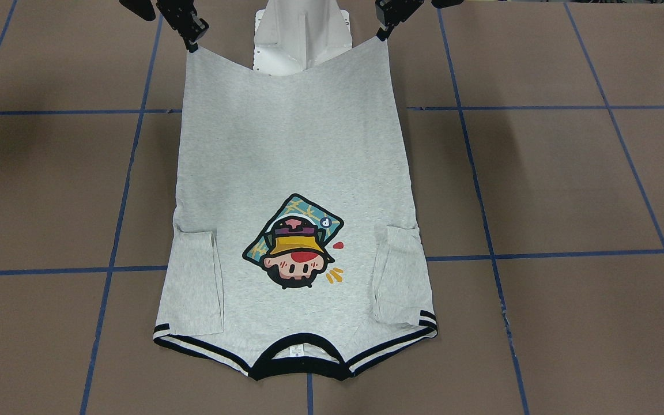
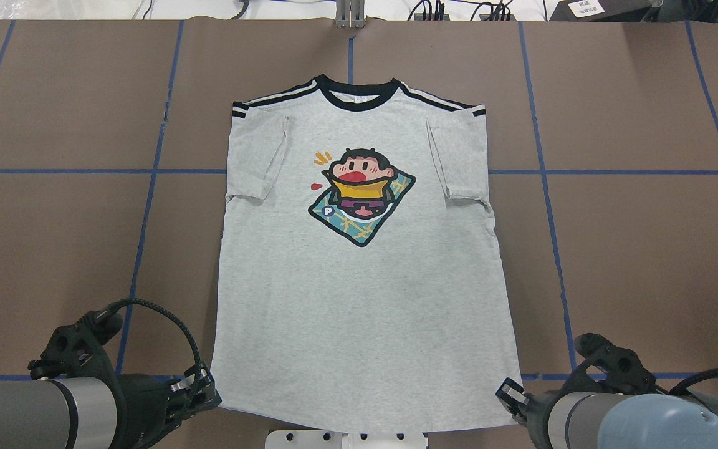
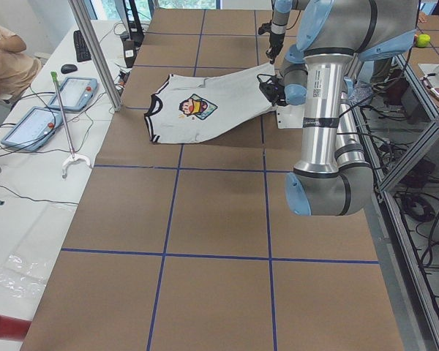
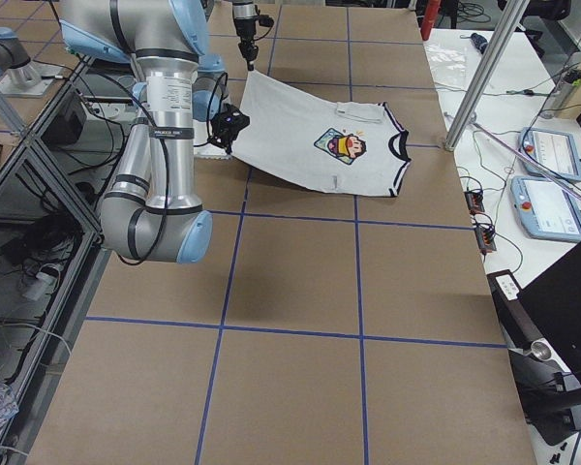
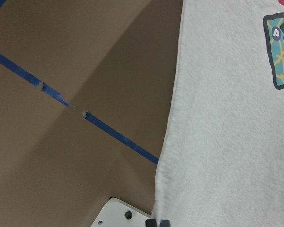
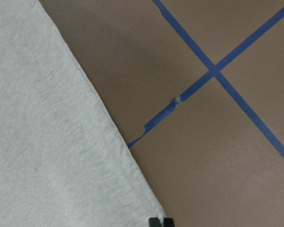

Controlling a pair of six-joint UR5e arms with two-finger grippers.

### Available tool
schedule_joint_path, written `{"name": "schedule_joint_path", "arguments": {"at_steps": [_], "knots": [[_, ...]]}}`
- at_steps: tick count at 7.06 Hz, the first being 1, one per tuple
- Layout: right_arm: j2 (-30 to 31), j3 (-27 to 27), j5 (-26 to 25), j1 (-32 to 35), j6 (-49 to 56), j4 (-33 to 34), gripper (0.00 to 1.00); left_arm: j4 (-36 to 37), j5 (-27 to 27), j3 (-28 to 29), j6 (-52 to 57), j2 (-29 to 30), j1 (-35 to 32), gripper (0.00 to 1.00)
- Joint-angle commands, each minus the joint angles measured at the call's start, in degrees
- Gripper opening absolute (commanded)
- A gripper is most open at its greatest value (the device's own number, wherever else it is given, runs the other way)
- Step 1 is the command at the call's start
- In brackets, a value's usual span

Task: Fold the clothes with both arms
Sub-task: 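Grasp both hem corners nearest the robot with the left and right grippers, then lift the hem with both grippers and fold it toward the collar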

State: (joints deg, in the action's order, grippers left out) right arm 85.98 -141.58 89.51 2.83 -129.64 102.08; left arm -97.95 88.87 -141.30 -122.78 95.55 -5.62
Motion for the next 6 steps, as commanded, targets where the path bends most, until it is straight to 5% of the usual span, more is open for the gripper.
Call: {"name": "schedule_joint_path", "arguments": {"at_steps": [1, 4, 6], "knots": [[-0.11, 0.68, 0.05, 6.45, 1.65, 0.93, 0.0, 0.31, -0.19, 0.84, 2.08, 1.21, -4.01, 0.0], [-13.5, 12.59, 0.83, 19.97, 22.96, 1.28, 0.0, -1.27, 0.24, 14.95, 26.13, 11.12, -17.7, 0.0], [-14.26, 15.71, 2.95, 28.33, 30.65, 1.98, 0.0, -8.63, 4.53, 22.36, 31.61, 12.11, -27.81, 0.0]]}}
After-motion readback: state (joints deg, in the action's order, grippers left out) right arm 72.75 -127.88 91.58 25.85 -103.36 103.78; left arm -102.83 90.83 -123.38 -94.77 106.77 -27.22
